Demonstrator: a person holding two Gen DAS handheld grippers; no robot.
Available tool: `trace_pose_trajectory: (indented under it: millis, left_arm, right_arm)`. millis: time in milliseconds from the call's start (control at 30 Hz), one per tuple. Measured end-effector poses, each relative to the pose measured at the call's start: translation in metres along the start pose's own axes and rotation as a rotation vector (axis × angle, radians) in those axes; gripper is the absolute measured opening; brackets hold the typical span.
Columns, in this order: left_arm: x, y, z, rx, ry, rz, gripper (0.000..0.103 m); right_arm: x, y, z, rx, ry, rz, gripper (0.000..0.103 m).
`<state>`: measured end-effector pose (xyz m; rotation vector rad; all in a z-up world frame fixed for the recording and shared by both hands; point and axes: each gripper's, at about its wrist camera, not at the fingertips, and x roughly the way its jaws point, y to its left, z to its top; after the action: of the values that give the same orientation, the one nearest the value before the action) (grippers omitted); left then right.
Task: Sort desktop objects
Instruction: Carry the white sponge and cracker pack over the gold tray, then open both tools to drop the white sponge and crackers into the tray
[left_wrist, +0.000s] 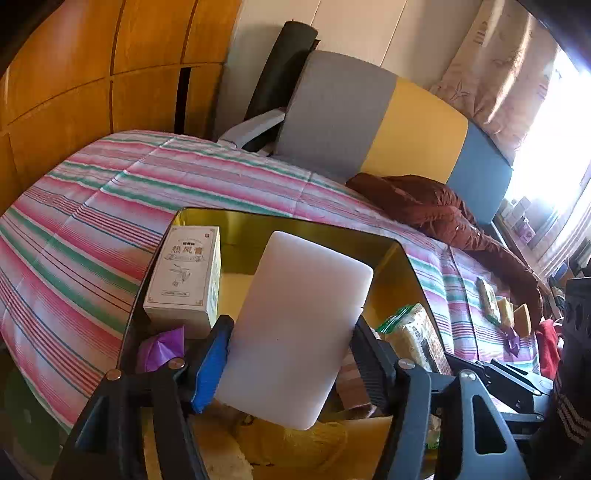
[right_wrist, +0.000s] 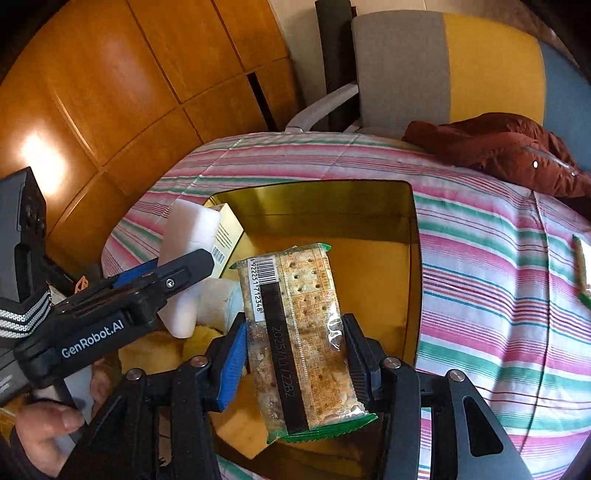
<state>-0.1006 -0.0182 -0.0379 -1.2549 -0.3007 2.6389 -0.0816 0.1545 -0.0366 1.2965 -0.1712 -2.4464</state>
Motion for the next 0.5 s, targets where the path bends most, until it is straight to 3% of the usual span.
trace_pose_trajectory:
  millis: [333, 400, 500]
  left_arm:
    - [0.009, 0.008, -0.009, -0.008, 0.030, 0.026, 0.069]
    - [0.010, 0.007, -0.011, -0.001, 0.037, 0.037, 0.072]
    - [0.008, 0.004, -0.013, 0.008, 0.033, 0.047, 0.077]
  right_arm:
    - [0.009, -0.004, -0.008, -0.001, 0.019, -0.038, 0.053]
    - [0.008, -0.003, -0.010, -0.006, 0.012, -0.036, 0.070]
    - [0.003, 0.002, -0.013, -0.027, -0.016, -0.040, 0.084]
